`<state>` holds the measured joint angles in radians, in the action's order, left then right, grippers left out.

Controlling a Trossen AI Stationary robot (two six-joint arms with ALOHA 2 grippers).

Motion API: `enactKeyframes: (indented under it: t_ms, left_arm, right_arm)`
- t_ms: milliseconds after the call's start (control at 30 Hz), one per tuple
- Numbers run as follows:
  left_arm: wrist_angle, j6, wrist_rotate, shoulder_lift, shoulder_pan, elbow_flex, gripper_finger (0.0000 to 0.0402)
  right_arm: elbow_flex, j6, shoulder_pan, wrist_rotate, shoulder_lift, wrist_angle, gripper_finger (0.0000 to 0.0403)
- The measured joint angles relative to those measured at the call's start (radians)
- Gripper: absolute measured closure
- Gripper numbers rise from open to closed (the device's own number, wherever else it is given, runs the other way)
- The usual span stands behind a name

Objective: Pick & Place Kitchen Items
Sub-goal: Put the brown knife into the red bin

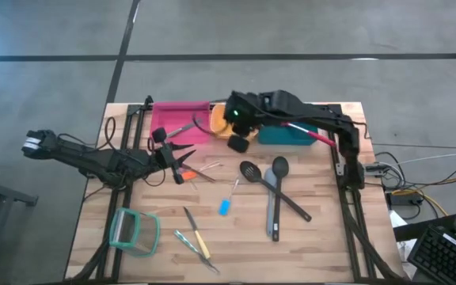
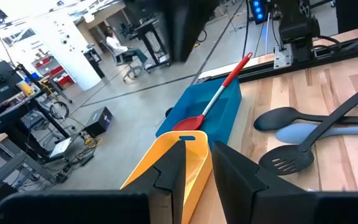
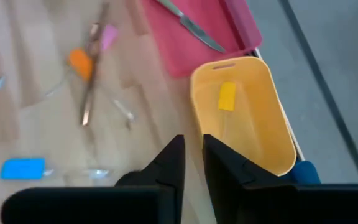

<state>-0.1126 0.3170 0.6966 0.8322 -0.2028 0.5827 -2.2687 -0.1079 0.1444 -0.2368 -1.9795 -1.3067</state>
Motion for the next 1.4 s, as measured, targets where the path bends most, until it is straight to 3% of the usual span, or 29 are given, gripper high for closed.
enactKeyframes:
  t_ms: [300, 567, 700, 833, 1067, 1267, 1400]
  left_arm:
    - [0.001, 0.000, 0.000, 0.000, 0.000, 0.000, 0.0319]
    - [0.002, 0.012, 0.000, 0.000, 0.000, 0.000, 0.0319]
    - [-0.003, 0.150, 0.001, 0.000, 0.003, 0.000, 0.0319]
    - [-0.003, 0.131, 0.001, 0.000, 0.003, 0.000, 0.0319]
    - [-0.004, 0.097, -0.006, 0.000, 0.003, 0.000, 0.0319]
    - [-0.009, 0.017, -0.031, 0.002, 0.003, 0.000, 0.0319]
    - [0.004, -0.050, -0.033, 0.007, 0.003, 0.000, 0.0319]
  right_arm:
    - [0.280, -0.070, -0.155, -0.048, 0.292, 0.044, 0.0392]
    - [0.728, -0.068, -0.289, -0.105, 0.666, 0.384, 0.0394]
    - [0.936, -0.052, -0.304, -0.103, 0.833, 0.532, 0.0394]
    - [1.096, 0.013, -0.304, -0.099, 0.967, 0.633, 0.0394]
    - [1.277, 0.070, -0.304, -0.092, 1.157, 0.671, 0.0394]
    - [1.379, 0.064, -0.304, 0.161, 1.289, 0.675, 0.0394]
    - [1.420, 0.067, -0.303, 0.126, 1.356, 0.683, 0.0394]
